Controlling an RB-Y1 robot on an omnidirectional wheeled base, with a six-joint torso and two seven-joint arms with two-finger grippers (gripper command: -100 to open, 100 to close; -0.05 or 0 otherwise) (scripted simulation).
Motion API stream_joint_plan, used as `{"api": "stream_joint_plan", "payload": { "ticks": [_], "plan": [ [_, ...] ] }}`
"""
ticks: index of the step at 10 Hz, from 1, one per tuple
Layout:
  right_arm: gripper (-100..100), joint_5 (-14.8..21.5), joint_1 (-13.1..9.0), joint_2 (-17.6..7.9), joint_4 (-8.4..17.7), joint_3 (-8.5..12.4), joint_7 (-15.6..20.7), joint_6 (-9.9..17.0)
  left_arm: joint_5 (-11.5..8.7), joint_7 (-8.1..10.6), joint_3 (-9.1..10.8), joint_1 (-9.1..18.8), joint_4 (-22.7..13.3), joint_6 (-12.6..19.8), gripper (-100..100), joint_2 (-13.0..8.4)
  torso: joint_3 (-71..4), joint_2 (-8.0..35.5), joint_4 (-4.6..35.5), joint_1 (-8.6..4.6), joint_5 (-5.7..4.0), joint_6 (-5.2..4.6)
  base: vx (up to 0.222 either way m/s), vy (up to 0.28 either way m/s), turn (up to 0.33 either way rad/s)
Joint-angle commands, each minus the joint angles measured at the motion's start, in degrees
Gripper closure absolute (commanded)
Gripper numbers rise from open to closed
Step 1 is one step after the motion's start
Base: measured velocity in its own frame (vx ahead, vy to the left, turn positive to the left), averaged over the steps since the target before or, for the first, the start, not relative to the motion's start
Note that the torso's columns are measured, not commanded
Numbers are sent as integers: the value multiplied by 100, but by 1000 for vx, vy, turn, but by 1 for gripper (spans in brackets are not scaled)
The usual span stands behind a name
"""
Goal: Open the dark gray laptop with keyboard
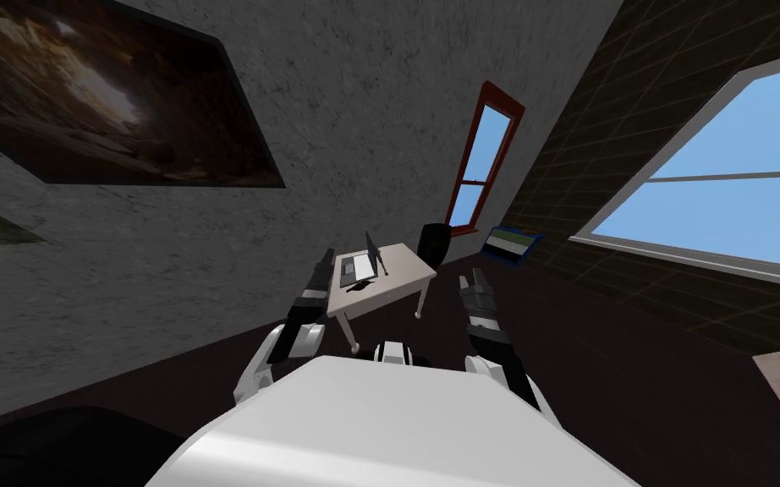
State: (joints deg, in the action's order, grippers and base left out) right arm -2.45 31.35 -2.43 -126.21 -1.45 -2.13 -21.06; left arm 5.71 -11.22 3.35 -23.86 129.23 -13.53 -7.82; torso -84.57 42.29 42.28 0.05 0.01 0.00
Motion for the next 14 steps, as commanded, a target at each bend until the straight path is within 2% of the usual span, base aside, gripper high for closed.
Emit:
{"api": "stream_joint_plan", "payload": {
  "ticks": [1,8,14],
  "plan": [
    [0,0,0,0,0,0,0,0,46,-97,104,81,-76,356,-100,7,3,4,1,1,0,0,78,-112,40],
    [0,0,0,0,0,0,0,0,149,-311,371,288,-291,1160,-100,-23,0,0,0,-1,0,0,71,-118,37],
    [0,0,0,0,0,0,0,0,259,-541,659,513,-533,2030,-100,-247,-1,-1,0,-7,-2,0,74,-149,46]
  ]
}}
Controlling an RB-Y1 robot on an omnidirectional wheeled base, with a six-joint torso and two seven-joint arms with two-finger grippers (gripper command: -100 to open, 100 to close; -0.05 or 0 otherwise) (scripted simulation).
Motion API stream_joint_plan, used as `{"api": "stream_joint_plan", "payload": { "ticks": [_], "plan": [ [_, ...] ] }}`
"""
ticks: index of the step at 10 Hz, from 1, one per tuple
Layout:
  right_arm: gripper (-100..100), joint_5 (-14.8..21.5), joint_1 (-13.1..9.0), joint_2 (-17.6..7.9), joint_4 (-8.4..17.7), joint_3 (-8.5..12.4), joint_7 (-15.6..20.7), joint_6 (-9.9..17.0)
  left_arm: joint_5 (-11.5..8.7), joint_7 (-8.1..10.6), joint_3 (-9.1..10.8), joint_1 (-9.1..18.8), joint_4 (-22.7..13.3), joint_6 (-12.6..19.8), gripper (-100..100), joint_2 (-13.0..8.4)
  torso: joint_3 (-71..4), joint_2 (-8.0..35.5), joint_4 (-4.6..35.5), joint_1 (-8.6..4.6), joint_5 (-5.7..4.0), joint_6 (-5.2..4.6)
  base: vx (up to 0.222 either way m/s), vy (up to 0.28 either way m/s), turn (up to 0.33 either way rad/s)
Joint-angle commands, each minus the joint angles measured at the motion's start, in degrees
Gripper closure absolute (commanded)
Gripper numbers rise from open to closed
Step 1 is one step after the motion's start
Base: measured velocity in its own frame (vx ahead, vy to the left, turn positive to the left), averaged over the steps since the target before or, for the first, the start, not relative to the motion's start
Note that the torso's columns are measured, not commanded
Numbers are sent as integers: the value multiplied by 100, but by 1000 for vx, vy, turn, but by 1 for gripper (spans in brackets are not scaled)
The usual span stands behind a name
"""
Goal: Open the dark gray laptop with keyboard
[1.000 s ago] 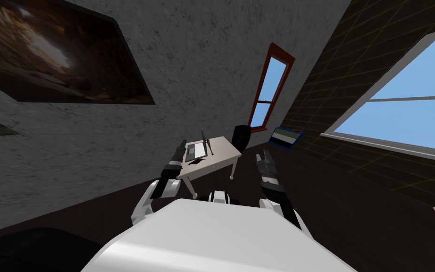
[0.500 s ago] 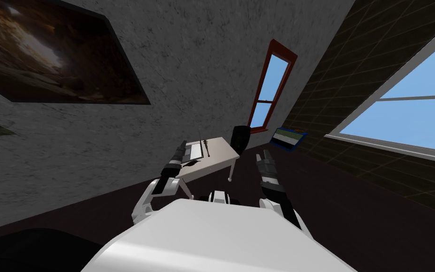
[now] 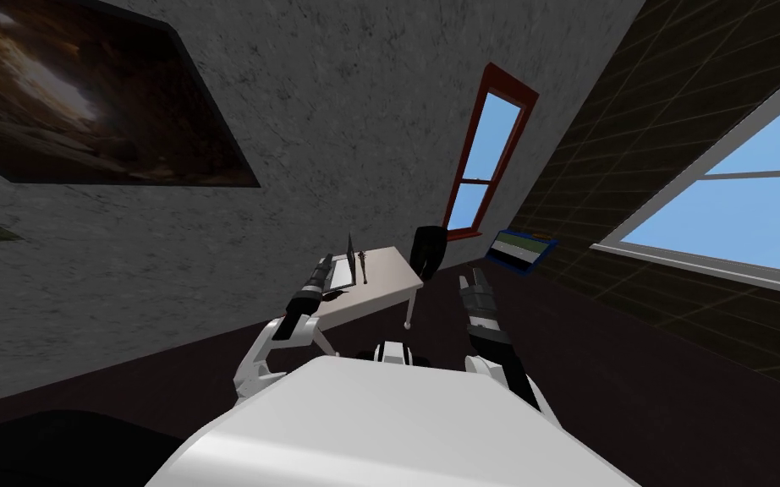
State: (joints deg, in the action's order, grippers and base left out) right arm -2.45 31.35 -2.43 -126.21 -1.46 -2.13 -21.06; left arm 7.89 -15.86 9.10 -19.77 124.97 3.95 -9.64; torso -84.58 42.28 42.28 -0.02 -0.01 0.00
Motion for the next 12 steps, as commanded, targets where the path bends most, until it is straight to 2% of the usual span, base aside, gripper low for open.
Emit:
{"api": "stream_joint_plan", "payload": {
  "ticks": [1,8,11,12],
  "plan": [
    [0,0,0,0,0,0,0,0,41,-78,84,104,-107,282,-100,-65,1,0,0,2,1,0,52,-112,20],
    [0,0,0,0,0,0,0,0,171,-351,428,379,-426,1326,-100,-281,3,2,1,2,0,0,64,-144,46],
    [0,0,0,-1,0,1,0,0,210,-432,530,460,-521,1636,-100,-346,2,3,1,15,4,0,63,-120,32],
    [0,0,-1,-1,0,1,0,0,209,-415,500,426,-489,1548,-100,-315,5,8,2,13,4,1,21,-48,10]
  ]
}}
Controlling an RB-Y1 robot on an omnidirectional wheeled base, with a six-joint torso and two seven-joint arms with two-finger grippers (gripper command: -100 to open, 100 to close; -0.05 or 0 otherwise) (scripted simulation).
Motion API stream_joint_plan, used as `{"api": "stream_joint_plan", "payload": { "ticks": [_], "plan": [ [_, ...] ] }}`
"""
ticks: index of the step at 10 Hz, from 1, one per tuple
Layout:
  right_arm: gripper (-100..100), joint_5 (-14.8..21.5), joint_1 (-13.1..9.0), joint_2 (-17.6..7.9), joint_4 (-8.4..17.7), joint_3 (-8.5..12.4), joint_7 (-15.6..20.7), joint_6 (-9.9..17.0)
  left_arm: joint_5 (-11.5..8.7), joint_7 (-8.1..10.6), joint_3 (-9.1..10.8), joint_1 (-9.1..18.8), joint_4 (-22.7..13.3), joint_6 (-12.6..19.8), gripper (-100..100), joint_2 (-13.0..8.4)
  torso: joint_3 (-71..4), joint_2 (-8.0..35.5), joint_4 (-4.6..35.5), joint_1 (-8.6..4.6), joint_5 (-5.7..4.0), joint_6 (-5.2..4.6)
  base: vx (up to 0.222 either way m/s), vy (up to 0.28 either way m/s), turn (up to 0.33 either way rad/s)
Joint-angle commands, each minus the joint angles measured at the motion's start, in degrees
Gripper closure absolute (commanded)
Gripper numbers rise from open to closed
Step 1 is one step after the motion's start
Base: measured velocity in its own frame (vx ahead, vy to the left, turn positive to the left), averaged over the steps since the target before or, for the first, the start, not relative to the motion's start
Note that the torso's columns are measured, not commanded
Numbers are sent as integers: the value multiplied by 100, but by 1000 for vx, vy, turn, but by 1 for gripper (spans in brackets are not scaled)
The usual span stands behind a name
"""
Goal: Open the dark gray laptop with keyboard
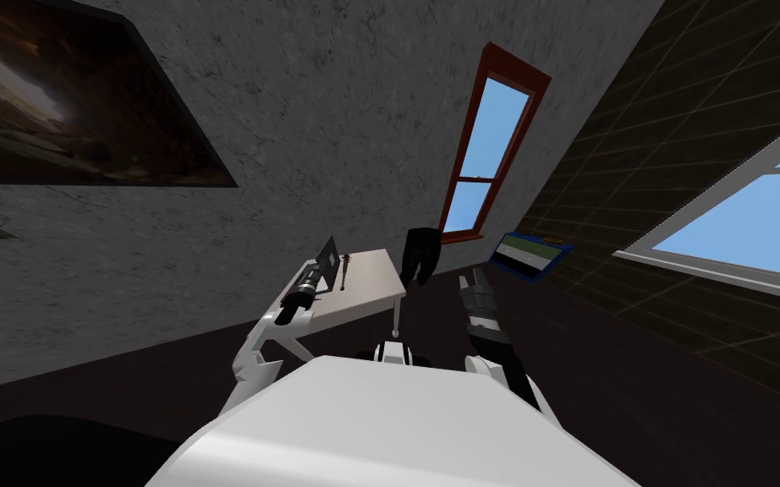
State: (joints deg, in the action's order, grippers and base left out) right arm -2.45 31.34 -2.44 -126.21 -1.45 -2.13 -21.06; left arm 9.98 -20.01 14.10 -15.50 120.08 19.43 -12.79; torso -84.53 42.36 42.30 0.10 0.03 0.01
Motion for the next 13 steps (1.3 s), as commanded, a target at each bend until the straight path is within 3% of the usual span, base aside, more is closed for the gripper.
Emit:
{"api": "stream_joint_plan", "payload": {
  "ticks": [1,2,3,4,6,9,10,11,12,13],
  "plan": [
    [0,0,-1,-1,0,1,0,0,-15,-19,29,-3,137,171,-100,-33,4,6,2,10,2,-1,85,10,-49],
    [0,0,0,-1,0,1,0,0,-7,-11,17,18,56,90,-100,-22,-9,-17,-3,17,4,-2,54,11,-14],
    [0,0,0,-1,0,1,0,0,-8,-13,20,22,65,112,100,-25,-7,-9,-4,3,2,0,7,2,6],
    [0,0,0,-1,0,1,0,0,-159,161,30,108,1,75,100,90,2,4,3,-12,-4,-3,-21,60,54],
    [0,0,-1,-2,0,2,0,0,-310,335,39,198,-59,37,100,205,19,19,3,35,40,-9,-34,108,70],
    [0,0,-1,-2,0,2,0,0,-537,596,52,333,-148,-19,100,377,-19,-33,-21,-13,11,-10,-50,84,31],
    [0,0,-1,-2,0,2,0,0,-689,771,61,423,-208,-57,100,492,-20,-32,-17,-17,4,-9,-52,117,67],
    [0,0,-1,-2,0,2,0,0,-764,858,66,468,-238,-76,100,549,-14,-20,-8,0,4,-4,-44,128,46],
    [0,0,-1,-2,0,2,0,0,-710,776,73,439,-253,-85,100,485,-8,-11,-1,1,2,-2,-16,56,3],
    [0,0,-1,-2,0,1,0,0,-865,981,74,538,-491,-270,100,631,-6,-9,1,-28,-8,-3,-34,78,60]
  ]
}}
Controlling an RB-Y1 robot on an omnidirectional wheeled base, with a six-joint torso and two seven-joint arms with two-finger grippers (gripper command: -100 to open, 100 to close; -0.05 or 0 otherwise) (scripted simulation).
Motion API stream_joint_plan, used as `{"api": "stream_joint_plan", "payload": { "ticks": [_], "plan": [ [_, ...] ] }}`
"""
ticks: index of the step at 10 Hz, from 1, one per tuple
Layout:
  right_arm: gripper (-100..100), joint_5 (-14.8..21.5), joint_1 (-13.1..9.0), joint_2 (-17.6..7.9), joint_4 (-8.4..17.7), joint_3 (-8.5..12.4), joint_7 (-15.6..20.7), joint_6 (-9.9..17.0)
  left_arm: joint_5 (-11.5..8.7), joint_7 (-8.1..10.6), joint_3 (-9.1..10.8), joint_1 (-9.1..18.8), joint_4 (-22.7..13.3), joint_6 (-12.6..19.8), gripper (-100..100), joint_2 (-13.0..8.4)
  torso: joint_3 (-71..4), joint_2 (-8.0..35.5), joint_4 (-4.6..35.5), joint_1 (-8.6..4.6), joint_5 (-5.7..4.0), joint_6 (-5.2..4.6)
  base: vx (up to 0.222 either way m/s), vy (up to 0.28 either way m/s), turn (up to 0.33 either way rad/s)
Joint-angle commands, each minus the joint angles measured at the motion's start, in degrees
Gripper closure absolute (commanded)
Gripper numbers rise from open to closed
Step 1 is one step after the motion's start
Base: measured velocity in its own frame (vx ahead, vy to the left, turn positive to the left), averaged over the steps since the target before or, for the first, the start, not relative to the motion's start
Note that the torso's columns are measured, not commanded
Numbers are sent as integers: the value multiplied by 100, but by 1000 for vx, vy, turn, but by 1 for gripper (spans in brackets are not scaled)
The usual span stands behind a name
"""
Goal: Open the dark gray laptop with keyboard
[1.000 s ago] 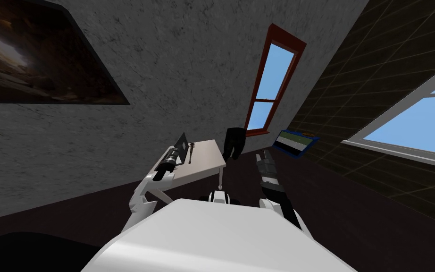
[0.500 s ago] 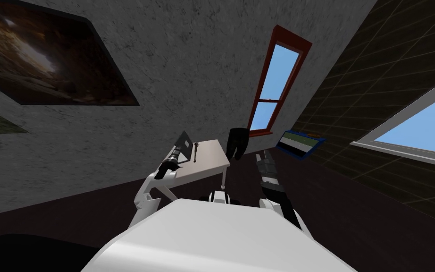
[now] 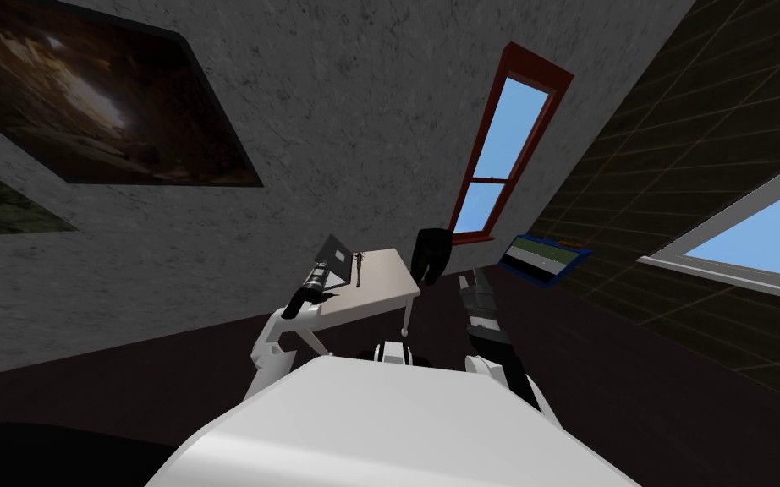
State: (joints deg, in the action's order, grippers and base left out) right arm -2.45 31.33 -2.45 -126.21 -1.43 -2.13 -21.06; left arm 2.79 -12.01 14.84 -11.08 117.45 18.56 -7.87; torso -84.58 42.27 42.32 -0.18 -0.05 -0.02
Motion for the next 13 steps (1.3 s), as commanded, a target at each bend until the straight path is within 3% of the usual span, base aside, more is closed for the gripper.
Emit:
{"api": "stream_joint_plan", "payload": {
  "ticks": [1,8,9,11,13],
  "plan": [
    [0,0,0,0,0,0,0,0,-219,271,0,143,-342,-274,100,208,6,8,-3,5,2,-2,-50,96,48],
    [0,0,0,0,0,0,0,0,-729,904,0,476,-1141,-914,100,693,7,11,4,9,1,1,-33,76,36],
    [0,0,-1,0,0,0,0,0,-681,834,2,444,-1054,-814,100,647,9,15,5,13,1,3,-19,33,1],
    [0,0,-1,1,0,-1,0,0,-897,1044,169,630,-1461,-1159,100,682,6,10,4,2,-2,-2,-48,37,-104],
    [0,0,-1,0,0,-1,0,0,-1001,1138,252,724,-1751,-1325,100,696,11,16,7,17,1,7,-56,47,-75]
  ]
}}
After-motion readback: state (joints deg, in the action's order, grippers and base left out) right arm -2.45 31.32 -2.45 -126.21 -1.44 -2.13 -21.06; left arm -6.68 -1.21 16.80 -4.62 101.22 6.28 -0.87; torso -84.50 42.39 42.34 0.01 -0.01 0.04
